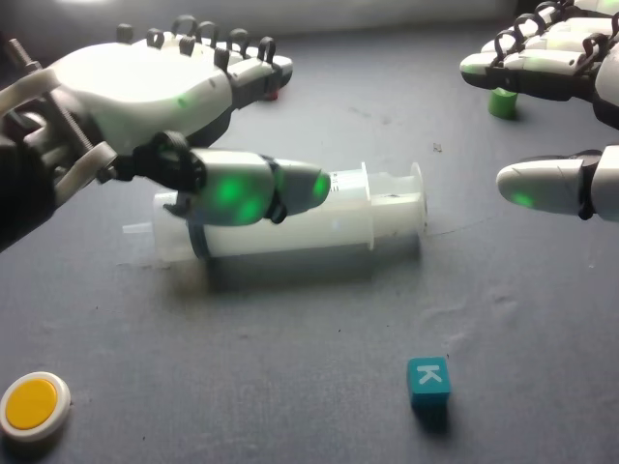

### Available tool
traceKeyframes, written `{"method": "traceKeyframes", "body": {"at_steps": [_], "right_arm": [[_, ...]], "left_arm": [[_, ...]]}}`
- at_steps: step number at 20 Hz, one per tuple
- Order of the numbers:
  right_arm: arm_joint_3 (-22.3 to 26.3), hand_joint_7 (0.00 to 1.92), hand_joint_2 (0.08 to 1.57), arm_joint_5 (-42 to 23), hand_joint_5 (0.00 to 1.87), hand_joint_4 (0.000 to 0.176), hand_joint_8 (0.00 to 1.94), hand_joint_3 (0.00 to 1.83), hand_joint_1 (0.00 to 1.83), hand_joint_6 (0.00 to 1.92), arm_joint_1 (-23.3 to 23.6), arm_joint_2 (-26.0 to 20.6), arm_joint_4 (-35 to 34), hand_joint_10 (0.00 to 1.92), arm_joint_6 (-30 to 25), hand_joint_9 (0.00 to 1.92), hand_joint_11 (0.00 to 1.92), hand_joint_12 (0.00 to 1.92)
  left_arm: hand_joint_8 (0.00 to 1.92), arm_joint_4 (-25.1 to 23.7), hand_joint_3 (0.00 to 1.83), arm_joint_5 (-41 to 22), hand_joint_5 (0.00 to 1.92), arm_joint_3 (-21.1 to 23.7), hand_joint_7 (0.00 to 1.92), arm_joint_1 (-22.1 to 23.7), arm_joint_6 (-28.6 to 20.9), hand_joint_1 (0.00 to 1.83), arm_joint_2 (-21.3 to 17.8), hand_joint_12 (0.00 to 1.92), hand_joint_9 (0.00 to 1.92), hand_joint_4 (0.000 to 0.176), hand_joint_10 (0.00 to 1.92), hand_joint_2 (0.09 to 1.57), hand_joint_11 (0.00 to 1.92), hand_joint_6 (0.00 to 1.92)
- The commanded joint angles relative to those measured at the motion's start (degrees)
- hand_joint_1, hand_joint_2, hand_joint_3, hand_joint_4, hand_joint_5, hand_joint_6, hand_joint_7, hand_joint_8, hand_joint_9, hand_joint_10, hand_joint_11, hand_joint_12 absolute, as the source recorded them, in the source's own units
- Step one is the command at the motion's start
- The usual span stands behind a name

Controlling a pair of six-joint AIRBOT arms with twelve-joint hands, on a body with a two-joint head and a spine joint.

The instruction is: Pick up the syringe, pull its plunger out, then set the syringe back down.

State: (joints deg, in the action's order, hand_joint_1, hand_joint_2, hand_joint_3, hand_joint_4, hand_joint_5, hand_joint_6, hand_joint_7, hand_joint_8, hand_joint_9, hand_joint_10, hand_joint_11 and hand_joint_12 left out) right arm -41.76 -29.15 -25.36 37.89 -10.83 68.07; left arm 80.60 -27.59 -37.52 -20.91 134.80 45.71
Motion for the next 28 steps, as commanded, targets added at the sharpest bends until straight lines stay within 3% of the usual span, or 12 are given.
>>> {"method": "traceKeyframes", "body": {"at_steps": [1,2,3,4,7,8,13,15,18,20,22,28], "right_arm": [[-0.48,0.22,1.22,-5.72,0.23,0.000,0.00,0.00,0.01,0.00,0.88,-0.43,1.46,0.00,-1.51,0.21,0.00,0.52],[-0.80,0.24,1.22,-5.55,0.24,0.000,0.00,0.00,0.04,0.00,0.93,-0.43,2.51,0.01,-2.39,0.23,0.00,0.54],[-1.24,0.26,1.22,-5.36,0.26,0.000,0.01,0.00,0.01,0.01,0.93,-0.45,3.93,0.01,-4.17,0.25,0.00,0.61],[-1.83,0.27,1.21,-4.76,0.26,0.000,0.01,0.00,0.01,0.01,1.04,-0.56,5.89,0.01,-7.74,0.26,0.00,0.62],[-3.86,0.25,1.21,-0.78,0.24,0.000,0.00,0.00,0.00,0.00,2.14,-0.70,11.79,0.00,-17.24,0.23,0.00,0.57],[-3.91,0.25,1.21,0.76,0.25,0.000,0.00,0.00,0.01,0.00,2.30,-0.69,11.79,0.00,-17.93,0.24,0.00,0.58],[-3.84,0.28,1.20,1.39,0.27,0.000,0.00,0.00,0.03,0.00,2.36,-0.62,11.80,0.00,-17.92,0.27,0.00,0.64],[-3.84,0.23,1.21,1.38,0.20,0.000,0.00,0.00,0.00,0.00,2.34,-0.62,11.80,0.00,-17.61,0.22,0.00,0.51],[-3.83,0.19,1.22,1.38,0.19,0.000,0.00,0.00,0.18,0.00,2.17,-0.60,11.80,0.00,-17.35,0.18,0.00,0.38],[-3.79,0.21,1.21,1.35,0.20,0.000,0.00,0.00,0.05,0.00,2.16,-0.59,11.80,0.01,-17.35,0.20,0.00,0.48],[-3.76,0.19,1.21,1.29,0.18,0.000,0.00,0.00,0.01,0.00,2.16,-0.58,11.80,0.00,-17.36,0.18,0.00,0.42],[-3.73,0.22,1.21,1.26,0.21,0.000,0.00,0.00,0.00,0.01,2.14,-0.57,11.80,0.01,-17.36,0.20,0.00,0.47]], "left_arm": [[0.00,-2.25,0.00,-3.30,0.10,-0.77,0.10,0.78,0.12,0.03,1.00,0.30,0.09,0.000,0.00,1.15,0.00,0.00],[0.00,-1.95,0.00,-3.80,0.09,-1.61,0.10,0.68,0.12,0.75,2.15,0.36,0.09,0.000,0.00,0.96,0.00,0.00],[0.01,-1.64,0.00,-4.10,0.14,-2.57,0.14,0.51,0.12,1.04,3.44,0.50,0.14,0.000,0.01,0.87,0.00,0.01],[0.01,-1.27,0.00,-4.41,0.16,-3.61,0.18,0.23,0.12,1.09,4.92,0.55,0.17,0.000,0.02,0.83,0.00,0.01],[0.01,0.45,0.00,-5.03,0.12,-6.16,0.15,-1.22,0.12,1.14,8.84,0.40,0.13,0.000,0.01,0.84,0.00,0.01],[0.01,0.74,0.00,-5.45,0.12,-6.73,0.15,-1.73,0.09,1.09,9.79,0.48,0.15,0.000,0.01,0.83,0.00,0.01],[0.00,0.81,0.00,-7.12,0.13,-9.38,0.16,-4.72,-2.00,1.11,13.38,0.49,0.15,0.000,0.01,0.81,0.00,0.01],[0.01,0.80,0.00,-7.99,0.18,-10.62,0.21,-5.89,-2.79,1.16,14.60,0.57,0.21,0.000,0.02,0.81,0.00,0.01],[0.01,0.80,0.01,-8.62,0.16,-12.50,0.23,-7.10,-3.79,1.08,16.33,0.67,0.24,0.000,0.01,0.86,0.00,0.00],[0.00,0.79,0.01,-8.88,0.17,-14.09,0.23,-7.82,-4.60,1.10,17.84,0.70,0.25,0.000,0.01,0.87,0.00,0.00],[0.01,0.79,0.00,-8.93,0.20,-15.58,0.26,-8.35,-4.94,1.08,19.17,0.76,0.28,0.000,0.02,0.87,0.00,0.01],[0.01,-0.06,0.00,-9.46,0.26,-19.56,0.34,-10.58,-7.14,1.07,22.79,0.84,0.35,0.000,0.02,0.87,0.00,0.01]]}}
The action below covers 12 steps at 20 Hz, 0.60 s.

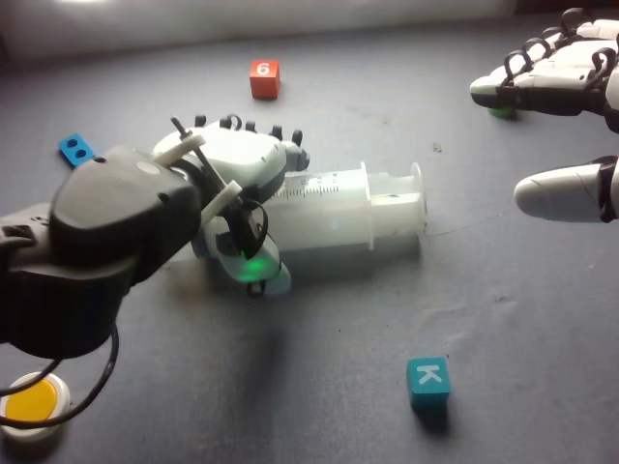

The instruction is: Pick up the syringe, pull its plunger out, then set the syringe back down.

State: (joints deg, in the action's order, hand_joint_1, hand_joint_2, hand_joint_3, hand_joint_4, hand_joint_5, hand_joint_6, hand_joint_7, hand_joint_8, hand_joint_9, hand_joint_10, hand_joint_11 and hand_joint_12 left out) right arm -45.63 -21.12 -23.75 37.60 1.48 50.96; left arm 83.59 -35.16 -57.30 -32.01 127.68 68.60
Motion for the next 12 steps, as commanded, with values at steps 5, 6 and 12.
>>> {"method": "traceKeyframes", "body": {"at_steps": [5,6,12], "right_arm": [[0.16,0.18,1.23,-6.77,0.17,0.000,0.00,0.00,0.05,0.00,0.50,-0.25,-0.50,0.00,-0.24,0.16,0.00,0.34],[0.17,0.18,1.21,-6.77,0.17,0.000,0.00,0.00,0.20,0.00,0.49,-0.24,-0.50,0.00,-0.24,0.16,0.00,0.35],[0.17,0.23,1.20,-6.80,0.22,0.000,0.00,0.00,0.22,0.01,0.46,-0.23,-0.50,0.01,-0.23,0.21,0.00,0.49]], "left_arm": [[0.01,-3.84,0.01,-2.65,0.30,-3.57,0.39,-1.14,-1.92,1.01,3.30,0.95,0.42,0.000,0.02,0.94,0.00,0.01],[0.01,-3.92,0.01,-2.69,0.30,-4.15,0.40,-1.39,-2.39,1.01,3.73,0.98,0.44,0.000,0.02,0.95,0.00,0.01],[0.01,-4.52,0.01,-3.23,0.39,-5.99,0.47,-3.45,-3.95,0.98,5.75,0.98,0.49,0.000,0.02,0.99,0.01,0.02]]}}
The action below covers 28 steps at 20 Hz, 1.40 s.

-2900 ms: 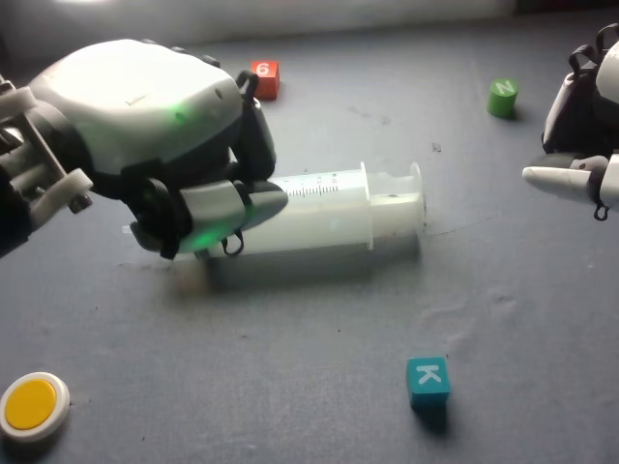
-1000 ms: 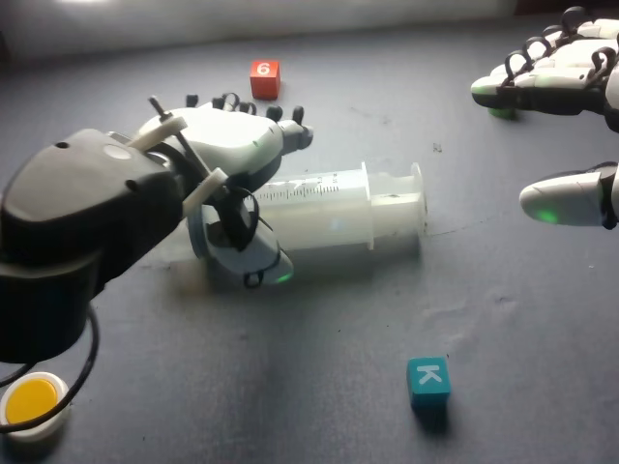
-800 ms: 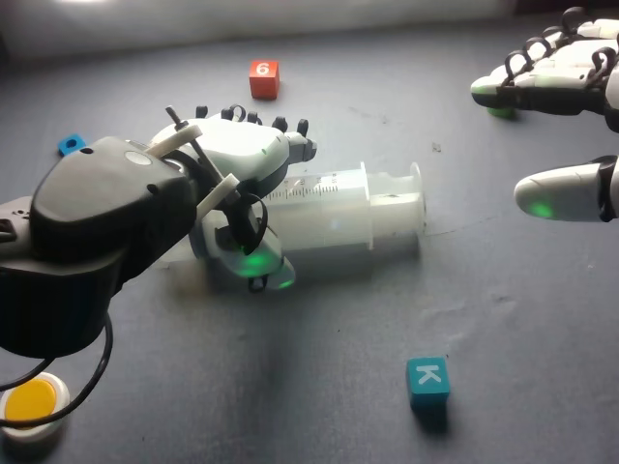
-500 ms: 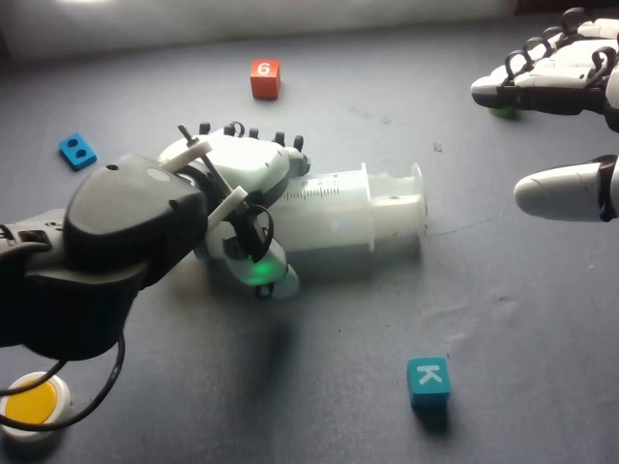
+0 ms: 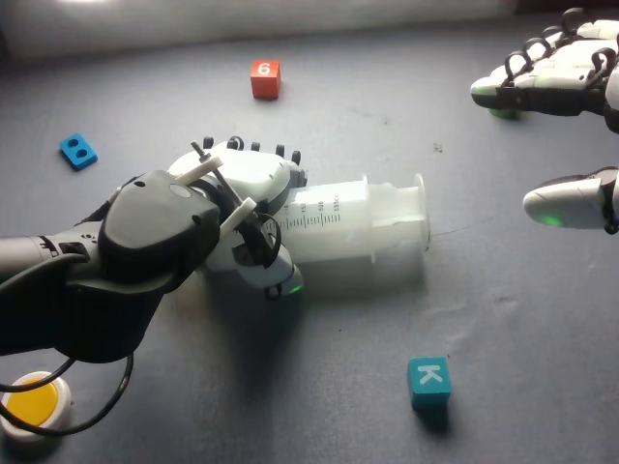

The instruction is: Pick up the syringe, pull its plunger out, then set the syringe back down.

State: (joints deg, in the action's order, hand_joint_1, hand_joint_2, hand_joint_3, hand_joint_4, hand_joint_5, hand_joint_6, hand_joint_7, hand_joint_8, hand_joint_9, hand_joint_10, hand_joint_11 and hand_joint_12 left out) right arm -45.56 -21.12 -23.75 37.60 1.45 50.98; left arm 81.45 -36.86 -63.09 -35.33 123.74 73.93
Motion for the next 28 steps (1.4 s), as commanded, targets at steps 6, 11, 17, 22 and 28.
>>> {"method": "traceKeyframes", "body": {"at_steps": [6,11,17,22,28], "right_arm": [[0.10,0.23,1.20,-6.82,0.22,0.000,0.00,0.00,0.22,0.00,0.48,-0.23,-0.48,0.00,-0.23,0.20,0.00,0.45],[0.12,0.23,1.20,-7.04,0.22,0.000,0.00,0.00,0.23,0.00,0.85,-0.23,-1.00,0.00,-0.48,0.20,0.00,0.44],[0.22,0.25,1.19,-7.21,0.24,0.000,0.00,0.00,0.24,0.00,1.59,-0.24,-3.24,0.00,-0.41,0.22,0.00,0.49],[0.43,0.23,1.18,-8.71,0.22,0.000,0.00,0.00,0.29,0.00,1.68,-0.23,-3.23,0.00,-0.15,0.22,0.00,0.49],[0.72,0.08,0.83,-10.69,0.03,0.000,0.00,0.00,1.08,0.00,3.27,0.69,-3.87,0.01,-0.13,0.07,0.00,0.23]], "left_arm": [[0.06,-2.38,0.01,-1.60,0.61,-0.05,0.73,-0.76,-0.49,1.10,0.90,0.99,0.75,0.000,0.10,1.15,0.30,0.04],[1.63,-2.38,0.00,-1.81,0.75,0.12,0.73,-0.70,-0.49,1.20,0.93,1.80,0.64,0.000,1.54,1.25,0.48,1.11],[1.58,-2.72,0.00,-1.80,0.73,0.98,0.71,-0.13,-0.43,1.15,0.36,1.61,0.61,0.000,1.40,1.26,0.50,1.24],[1.54,0.21,0.00,-1.06,0.70,4.36,0.73,2.81,3.04,1.15,-2.59,1.60,0.61,0.000,1.34,1.26,0.46,1.28],[1.56,4.95,0.00,-0.72,0.68,8.68,0.70,7.93,8.75,1.13,-6.77,1.61,0.57,0.000,1.32,1.28,0.41,1.34]]}}
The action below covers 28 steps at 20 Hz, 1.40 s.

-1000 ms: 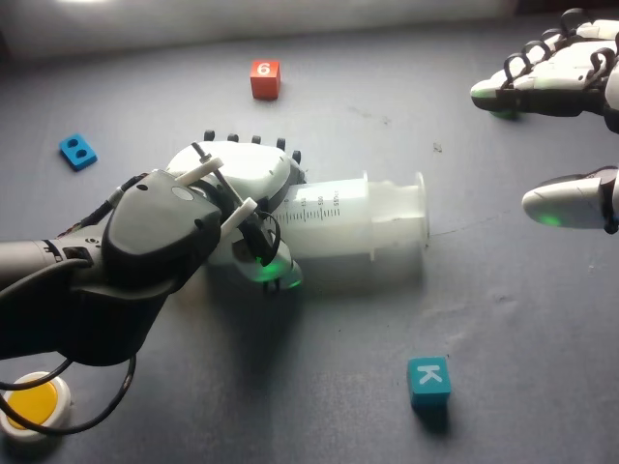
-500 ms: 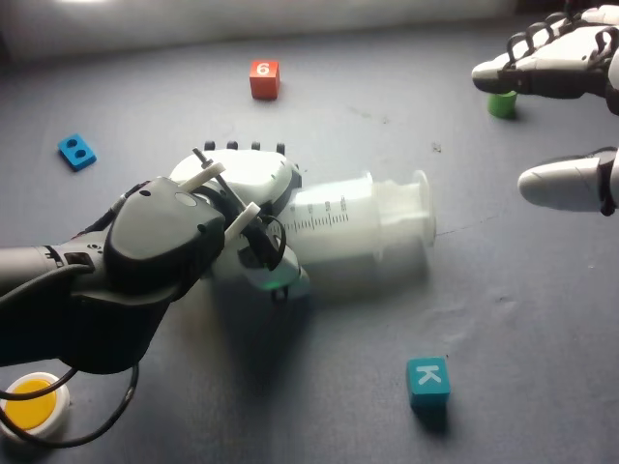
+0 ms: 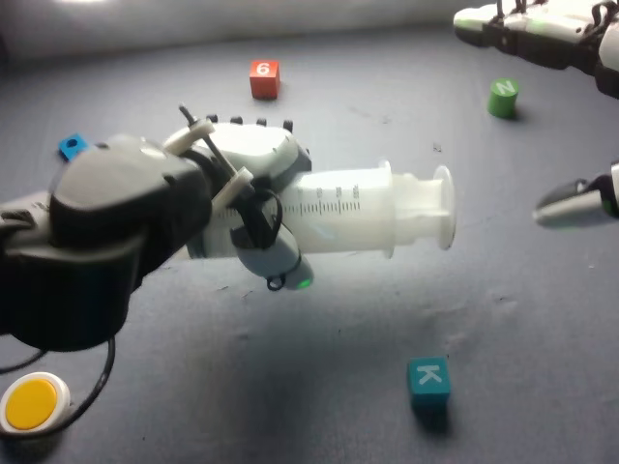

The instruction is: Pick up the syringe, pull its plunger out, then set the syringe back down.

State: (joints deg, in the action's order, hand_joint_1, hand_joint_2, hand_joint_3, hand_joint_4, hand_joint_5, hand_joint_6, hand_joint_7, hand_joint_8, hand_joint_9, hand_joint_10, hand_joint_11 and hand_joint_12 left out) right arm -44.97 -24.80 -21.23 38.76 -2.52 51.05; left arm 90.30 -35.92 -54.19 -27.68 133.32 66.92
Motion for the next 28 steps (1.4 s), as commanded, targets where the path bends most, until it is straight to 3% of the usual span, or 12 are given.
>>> {"method": "traceKeyframes", "body": {"at_steps": [1,6,9,13,17,21,23,26,28], "right_arm": [[0.12,0.11,0.86,-7.01,0.05,0.000,0.01,0.00,1.13,0.01,0.84,0.04,-0.96,0.01,-0.19,0.10,0.00,0.35],[0.04,0.01,0.79,-3.93,0.00,0.000,0.00,0.00,1.09,0.00,2.41,3.07,-8.34,0.00,-0.02,0.03,0.00,0.20],[-0.93,0.05,0.83,-3.75,0.00,0.000,0.01,0.01,1.05,0.00,2.41,5.22,-9.08,0.01,0.15,0.07,0.00,0.37],[-4.74,0.09,0.90,-4.06,0.01,0.000,0.01,0.01,1.04,0.00,3.15,9.18,-14.50,0.01,0.79,0.10,0.00,0.39],[-8.21,0.10,0.92,-5.66,0.05,0.000,0.01,0.00,1.02,0.01,3.07,13.42,-14.61,0.01,1.23,0.11,0.00,0.47],[-11.40,0.08,0.93,-8.00,0.02,0.000,0.00,0.00,1.02,0.00,2.64,17.12,-15.06,0.00,1.77,0.09,0.00,0.31],[-13.47,0.09,0.94,-8.48,0.02,0.000,0.01,0.00,1.01,0.00,2.60,19.00,-15.07,0.01,1.90,0.11,0.00,0.44],[-15.03,0.11,0.95,-9.37,0.04,0.000,0.01,0.00,1.05,0.01,2.55,20.61,-15.07,0.01,1.90,0.11,0.00,0.42],[-15.59,0.14,0.95,-9.82,0.07,0.000,0.01,0.00,1.07,0.01,2.22,21.27,-15.07,0.02,1.91,0.15,0.00,0.52]], "left_arm": [[1.55,-2.95,0.00,-1.25,0.68,0.16,0.70,1.46,0.39,1.13,-0.37,1.60,0.58,0.000,1.29,1.28,0.41,1.34],[1.53,1.47,0.00,-0.57,0.64,1.02,0.70,5.95,4.69,1.12,-2.44,1.59,0.58,0.000,1.23,1.29,0.40,1.41],[1.52,3.69,0.00,-0.27,0.64,1.16,0.71,8.01,7.32,1.13,-3.36,1.54,0.59,0.000,1.21,1.28,0.41,1.40],[1.47,6.20,0.00,-0.28,0.68,1.57,0.73,10.48,9.59,1.13,-4.00,1.56,0.61,0.000,1.20,1.27,0.43,1.37],[1.53,7.35,0.00,-0.83,0.65,2.08,0.71,12.20,10.54,1.12,-4.36,1.56,0.59,0.000,1.25,1.29,0.40,1.39],[1.49,7.76,0.00,-1.18,0.66,2.22,0.73,13.01,10.75,1.13,-4.50,1.56,0.60,0.000,1.20,1.28,0.39,1.38],[1.49,7.82,0.00,-1.29,0.65,2.26,0.72,13.21,10.83,1.13,-4.58,1.55,0.60,0.000,1.19,1.28,0.39,1.39],[1.50,7.85,0.00,-1.60,0.64,2.36,0.72,13.33,10.84,1.12,-4.58,1.62,0.60,0.000,1.23,1.28,0.39,1.40],[1.49,7.85,0.00,-1.65,0.66,2.43,0.73,13.33,10.84,1.13,-4.58,1.60,0.60,0.000,1.24,1.28,0.39,1.38]]}}
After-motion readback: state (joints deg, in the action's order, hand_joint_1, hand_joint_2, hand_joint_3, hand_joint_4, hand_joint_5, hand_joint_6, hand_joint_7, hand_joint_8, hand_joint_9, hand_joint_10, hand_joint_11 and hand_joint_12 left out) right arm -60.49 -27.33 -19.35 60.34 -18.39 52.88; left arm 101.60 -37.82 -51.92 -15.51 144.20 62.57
